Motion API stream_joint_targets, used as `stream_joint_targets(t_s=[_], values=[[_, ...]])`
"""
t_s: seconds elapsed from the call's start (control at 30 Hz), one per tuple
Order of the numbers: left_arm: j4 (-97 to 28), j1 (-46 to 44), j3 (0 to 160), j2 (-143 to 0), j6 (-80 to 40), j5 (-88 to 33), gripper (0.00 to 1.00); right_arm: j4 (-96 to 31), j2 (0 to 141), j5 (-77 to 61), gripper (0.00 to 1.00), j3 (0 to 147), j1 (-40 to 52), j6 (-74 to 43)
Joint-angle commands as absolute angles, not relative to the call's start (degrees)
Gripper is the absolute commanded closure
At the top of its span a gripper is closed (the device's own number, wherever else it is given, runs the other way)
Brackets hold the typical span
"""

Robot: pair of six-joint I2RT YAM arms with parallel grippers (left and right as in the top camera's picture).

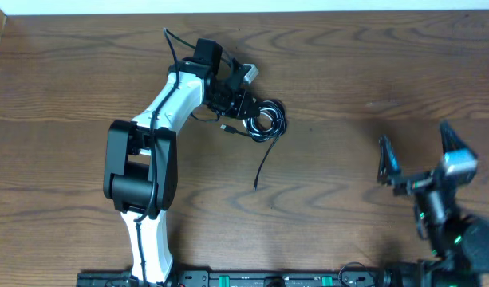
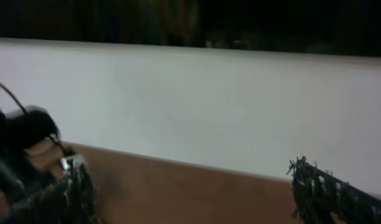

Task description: Untangle cables

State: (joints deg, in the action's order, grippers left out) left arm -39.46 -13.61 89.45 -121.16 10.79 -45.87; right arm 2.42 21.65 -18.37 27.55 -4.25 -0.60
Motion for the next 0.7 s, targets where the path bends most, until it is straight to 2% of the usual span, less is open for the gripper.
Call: stream_joint_targets(t_s=[0.0,0.23,0.57,0.67], values=[[-38.9,-13.6,89.3,-119.9,11.7,-47.9,0.92,-4.4,34.2,-27.7,0.01,40.2,-4.0,-0.3],[-38.3,-13.6,89.1,-119.9,6.0,-37.6,0.92,-23.7,56.5,-34.7,0.01,61.8,-3.9,-1.9],[-35.7,-13.8,87.1,-119.9,5.2,-35.9,0.92,-22.5,69.8,-39.1,0.02,65.0,-3.9,-4.6],[-34.4,-13.8,85.9,-119.9,5.2,-35.9,0.92,-22.6,72.2,-39.4,0.31,64.9,-3.4,-4.7]])
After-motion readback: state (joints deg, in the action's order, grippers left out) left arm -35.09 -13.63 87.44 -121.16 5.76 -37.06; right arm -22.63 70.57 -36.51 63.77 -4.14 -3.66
